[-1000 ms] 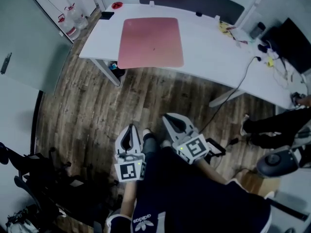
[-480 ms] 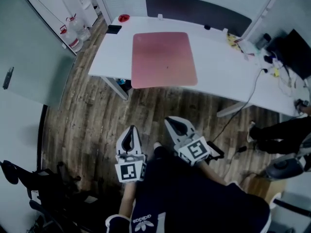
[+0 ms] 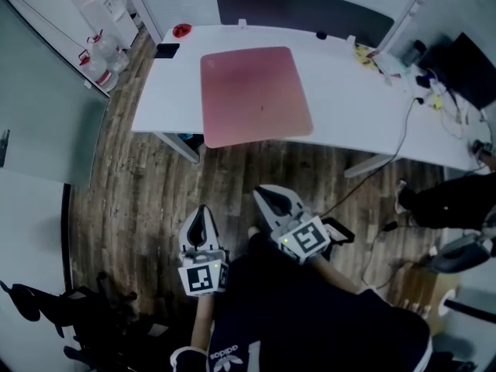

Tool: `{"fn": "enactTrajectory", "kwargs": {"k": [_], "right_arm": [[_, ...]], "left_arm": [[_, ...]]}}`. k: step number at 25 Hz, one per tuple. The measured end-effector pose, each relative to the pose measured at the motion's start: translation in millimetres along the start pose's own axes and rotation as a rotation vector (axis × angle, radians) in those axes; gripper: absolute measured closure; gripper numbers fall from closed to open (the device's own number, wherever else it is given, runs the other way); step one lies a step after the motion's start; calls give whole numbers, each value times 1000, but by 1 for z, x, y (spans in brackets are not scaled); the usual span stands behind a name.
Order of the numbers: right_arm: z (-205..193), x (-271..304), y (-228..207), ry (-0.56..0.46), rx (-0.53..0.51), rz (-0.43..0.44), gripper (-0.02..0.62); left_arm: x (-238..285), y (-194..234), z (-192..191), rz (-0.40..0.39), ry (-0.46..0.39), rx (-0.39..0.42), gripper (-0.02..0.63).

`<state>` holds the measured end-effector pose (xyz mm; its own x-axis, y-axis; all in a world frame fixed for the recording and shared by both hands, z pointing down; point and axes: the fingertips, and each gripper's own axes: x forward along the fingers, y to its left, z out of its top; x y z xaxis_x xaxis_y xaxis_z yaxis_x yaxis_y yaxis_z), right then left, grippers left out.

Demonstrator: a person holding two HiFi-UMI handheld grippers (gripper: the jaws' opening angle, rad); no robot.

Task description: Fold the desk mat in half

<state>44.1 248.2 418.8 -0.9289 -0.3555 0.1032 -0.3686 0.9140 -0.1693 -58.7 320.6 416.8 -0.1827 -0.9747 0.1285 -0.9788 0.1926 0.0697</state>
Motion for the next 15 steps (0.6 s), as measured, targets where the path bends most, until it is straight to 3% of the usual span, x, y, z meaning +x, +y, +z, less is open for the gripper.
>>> {"fn": "enactTrajectory", "kwargs": {"k": [15], "right_arm": [[8, 51, -30, 27, 2, 11, 592]], "left_arm": [[44, 24, 1, 3, 11, -1, 603]]}}
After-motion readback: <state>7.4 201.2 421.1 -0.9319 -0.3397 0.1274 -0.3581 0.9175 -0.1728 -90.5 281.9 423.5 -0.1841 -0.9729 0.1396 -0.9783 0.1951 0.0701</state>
